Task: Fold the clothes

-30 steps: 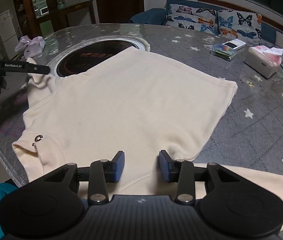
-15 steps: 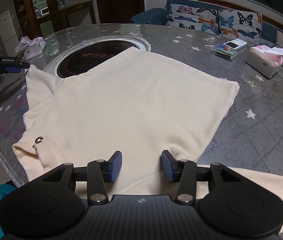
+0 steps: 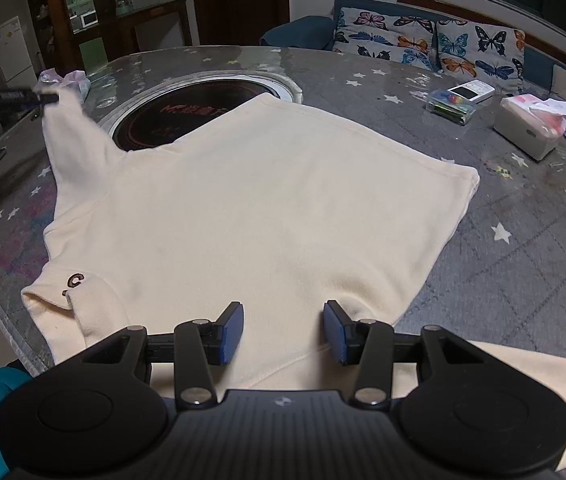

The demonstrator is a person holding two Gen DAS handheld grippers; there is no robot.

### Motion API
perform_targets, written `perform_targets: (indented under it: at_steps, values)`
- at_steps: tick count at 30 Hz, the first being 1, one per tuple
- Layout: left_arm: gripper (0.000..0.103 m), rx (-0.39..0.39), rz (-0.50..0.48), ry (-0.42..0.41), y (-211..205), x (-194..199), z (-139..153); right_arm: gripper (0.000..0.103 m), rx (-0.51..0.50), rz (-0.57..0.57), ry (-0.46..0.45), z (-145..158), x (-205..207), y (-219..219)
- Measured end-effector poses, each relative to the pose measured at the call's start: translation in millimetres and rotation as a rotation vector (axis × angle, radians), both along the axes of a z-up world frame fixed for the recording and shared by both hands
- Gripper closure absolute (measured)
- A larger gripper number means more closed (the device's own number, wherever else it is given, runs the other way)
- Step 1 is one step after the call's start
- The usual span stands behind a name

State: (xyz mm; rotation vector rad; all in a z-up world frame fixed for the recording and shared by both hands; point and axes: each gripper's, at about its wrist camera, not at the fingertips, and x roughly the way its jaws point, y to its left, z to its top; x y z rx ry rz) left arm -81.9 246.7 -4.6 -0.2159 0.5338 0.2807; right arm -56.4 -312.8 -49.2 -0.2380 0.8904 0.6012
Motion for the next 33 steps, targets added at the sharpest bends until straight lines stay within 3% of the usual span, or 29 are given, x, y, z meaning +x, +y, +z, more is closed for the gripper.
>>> perform_targets:
  at_steps: [2,5,10,14,18,22,23,26,33]
  values:
    - [0.066,0.017,0.065,0.039,4,3,-9,0.058,0.0,0.0,-0.002,0,1,1]
    - [0.063,-0.003,0.088,0.049,2,1,-11,0.058,0.001,-0.003,-0.002,0,3,0]
    - [0.065,-0.02,-0.142,0.062,-37,8,-9,0.058,0.002,-0.008,-0.001,0,7,0]
    - [0.063,0.032,-0.26,0.154,-67,23,-29,0.058,0.004,-0.011,-0.001,0,11,-1]
    - [0.064,0.08,-0.254,0.169,-76,28,-27,0.058,-0.004,-0.023,-0.014,3,17,-5]
    - [0.061,0.026,-0.292,0.146,-88,40,-14,0.059,-0.003,-0.061,-0.026,7,30,-13]
    - [0.054,0.014,-0.308,0.142,-96,45,-10,0.059,0.002,-0.077,-0.026,8,35,-15]
    - [0.05,-0.033,-0.349,0.157,-118,72,-7,0.062,0.024,-0.135,-0.009,8,54,-26]
    - [0.051,0.005,-0.4,0.169,-162,129,-11,0.063,0.038,-0.239,-0.031,14,101,-46]
